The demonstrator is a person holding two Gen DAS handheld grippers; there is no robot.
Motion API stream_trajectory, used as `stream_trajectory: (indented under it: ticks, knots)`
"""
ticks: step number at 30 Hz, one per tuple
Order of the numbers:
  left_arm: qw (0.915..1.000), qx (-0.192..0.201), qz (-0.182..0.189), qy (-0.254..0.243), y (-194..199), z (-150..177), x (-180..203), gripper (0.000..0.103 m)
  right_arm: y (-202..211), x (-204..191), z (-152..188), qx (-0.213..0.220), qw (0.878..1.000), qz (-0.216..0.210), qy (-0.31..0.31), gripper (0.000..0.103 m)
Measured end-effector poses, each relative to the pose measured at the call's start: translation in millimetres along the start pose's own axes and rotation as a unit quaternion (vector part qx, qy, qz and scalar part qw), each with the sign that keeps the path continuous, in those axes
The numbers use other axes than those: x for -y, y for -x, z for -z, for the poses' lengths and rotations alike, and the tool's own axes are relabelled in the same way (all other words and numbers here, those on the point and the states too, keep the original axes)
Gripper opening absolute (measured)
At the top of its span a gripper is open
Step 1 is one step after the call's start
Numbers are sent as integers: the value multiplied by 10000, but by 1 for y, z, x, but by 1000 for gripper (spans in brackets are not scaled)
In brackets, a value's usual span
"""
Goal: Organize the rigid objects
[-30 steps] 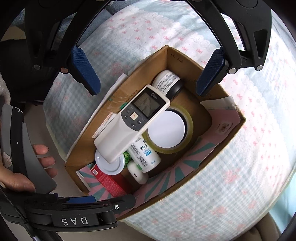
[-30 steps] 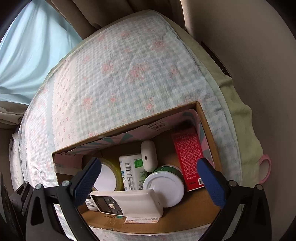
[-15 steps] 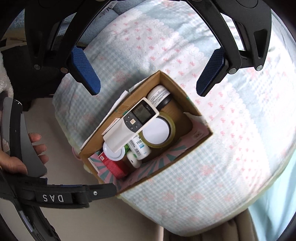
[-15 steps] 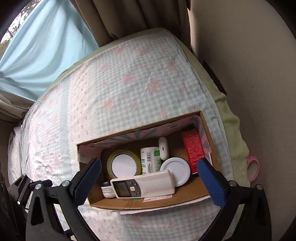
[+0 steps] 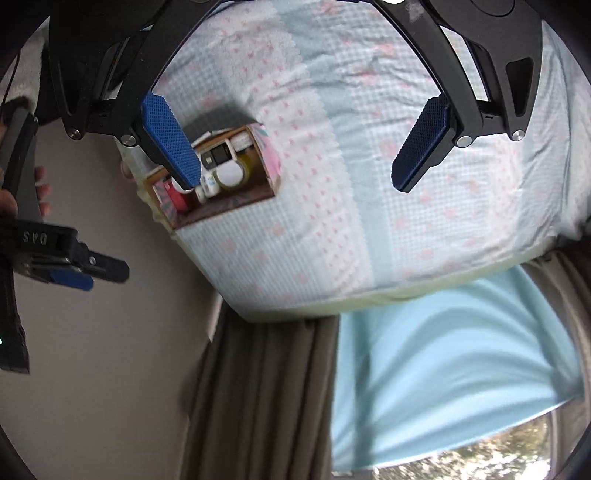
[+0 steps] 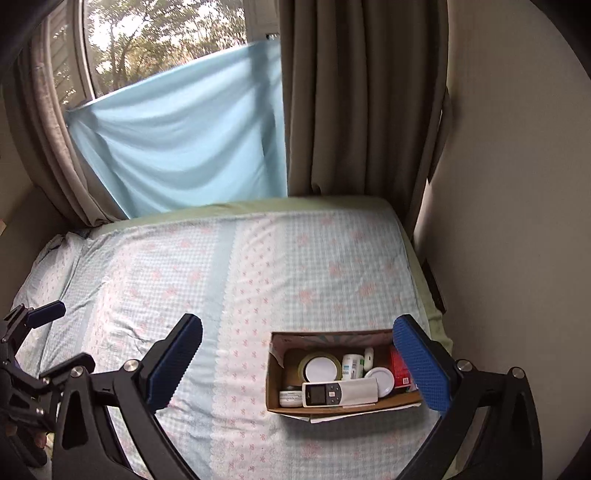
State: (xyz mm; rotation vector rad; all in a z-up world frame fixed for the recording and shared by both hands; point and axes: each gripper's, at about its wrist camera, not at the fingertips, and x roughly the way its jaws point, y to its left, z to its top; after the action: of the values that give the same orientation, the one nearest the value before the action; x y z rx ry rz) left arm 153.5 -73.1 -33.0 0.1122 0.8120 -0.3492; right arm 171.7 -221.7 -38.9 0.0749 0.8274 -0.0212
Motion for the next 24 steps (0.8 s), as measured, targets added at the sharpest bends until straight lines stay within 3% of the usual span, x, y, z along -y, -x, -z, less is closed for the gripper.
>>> stream_trajectory:
  ticks: [4,8,10,15,24]
  knots:
    - [9947,862,-538,133,64,4,-14,103,53,-34,10,656,9978,-56,58,103]
    - [9873,1308,-887,171,99,23,-14,103,82,-60,29,1070,9941,33,198,103]
    - [9828,1423,-1170,161,110,36,-13,103,90,-69,41,1179,9928,35,220,103]
    - [9769,1624,-1385,99,121,59,-9,103,94,-78,62,1307,9911,131,233,103]
    - [9768,1697,-1281,268,131,73,-18,103,99,-78,67,1390,9899,254,115,103]
